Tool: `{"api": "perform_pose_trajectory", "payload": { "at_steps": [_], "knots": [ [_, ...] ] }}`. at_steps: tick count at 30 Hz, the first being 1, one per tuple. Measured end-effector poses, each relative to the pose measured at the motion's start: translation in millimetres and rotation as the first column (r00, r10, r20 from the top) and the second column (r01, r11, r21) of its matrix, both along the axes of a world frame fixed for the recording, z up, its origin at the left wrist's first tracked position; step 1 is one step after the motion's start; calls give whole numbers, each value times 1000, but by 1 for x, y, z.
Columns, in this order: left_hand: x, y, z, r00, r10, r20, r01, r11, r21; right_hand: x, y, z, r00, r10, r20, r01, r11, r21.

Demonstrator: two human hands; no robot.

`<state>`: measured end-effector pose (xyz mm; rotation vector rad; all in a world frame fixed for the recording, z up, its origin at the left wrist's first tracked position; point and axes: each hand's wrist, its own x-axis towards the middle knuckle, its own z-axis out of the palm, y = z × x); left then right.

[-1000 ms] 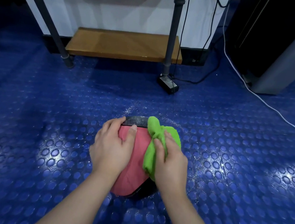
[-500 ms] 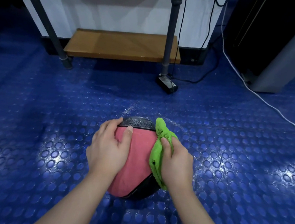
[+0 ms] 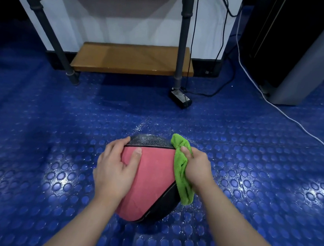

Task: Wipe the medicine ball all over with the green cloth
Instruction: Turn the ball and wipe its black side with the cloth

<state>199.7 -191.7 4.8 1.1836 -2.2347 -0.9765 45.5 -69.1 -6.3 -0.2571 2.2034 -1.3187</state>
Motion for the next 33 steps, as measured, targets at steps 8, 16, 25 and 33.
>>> {"api": "perform_pose_trajectory", "payload": {
  "at_steps": [8,16,25,33],
  "knots": [
    [39,-26,2,994,-5,-110,41,944,327,-30,58,3,654,-35,756,518,749,-414],
    [68,-21,-4,992,99,-84,16,549,836,10,6,-18,773,31,634,334,829,-448],
    [40,1,-11,923,75,-378,238,662,711,15,24,-13,964,57,261,121,779,-615],
    [1,-20,-11,884,-219,-413,428,732,530,1,34,-8,961,-177,213,275,704,-655]
  ]
}}
